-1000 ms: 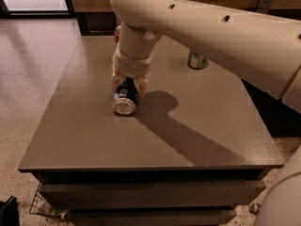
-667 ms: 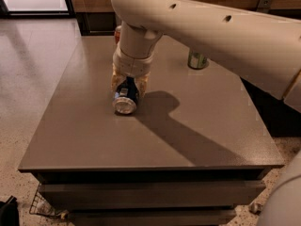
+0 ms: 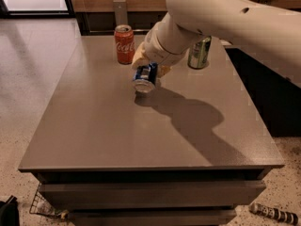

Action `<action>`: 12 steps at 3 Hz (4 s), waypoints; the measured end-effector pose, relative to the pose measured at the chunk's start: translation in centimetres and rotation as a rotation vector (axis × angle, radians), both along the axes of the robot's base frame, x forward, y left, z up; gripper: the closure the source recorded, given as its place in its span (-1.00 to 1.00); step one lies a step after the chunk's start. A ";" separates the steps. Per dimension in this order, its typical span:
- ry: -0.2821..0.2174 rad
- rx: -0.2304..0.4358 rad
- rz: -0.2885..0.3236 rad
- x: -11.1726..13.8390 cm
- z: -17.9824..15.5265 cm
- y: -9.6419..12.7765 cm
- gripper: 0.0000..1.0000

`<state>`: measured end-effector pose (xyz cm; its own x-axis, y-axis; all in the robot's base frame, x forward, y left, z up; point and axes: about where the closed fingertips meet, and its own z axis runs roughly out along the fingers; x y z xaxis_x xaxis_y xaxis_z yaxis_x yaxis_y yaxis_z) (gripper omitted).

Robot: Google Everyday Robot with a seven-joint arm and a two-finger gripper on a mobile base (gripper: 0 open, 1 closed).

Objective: Place pepsi can upright

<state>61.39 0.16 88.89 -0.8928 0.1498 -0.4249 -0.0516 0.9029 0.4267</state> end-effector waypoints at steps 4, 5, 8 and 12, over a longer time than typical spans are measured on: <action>-0.517 0.519 0.103 4.0 9.8 -8.1 1.00; -0.638 0.495 0.288 2.1 11.3 -5.6 1.00; -1.062 0.214 0.684 -2.5 12.1 0.1 1.00; -1.075 0.247 0.767 -3.5 4.8 6.6 1.00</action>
Offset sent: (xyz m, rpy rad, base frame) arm 0.0148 -0.0302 0.1220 0.3141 -0.7894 0.4102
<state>57.94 6.74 93.67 -0.0279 -0.0602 -0.9978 -0.9159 0.4013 0.0014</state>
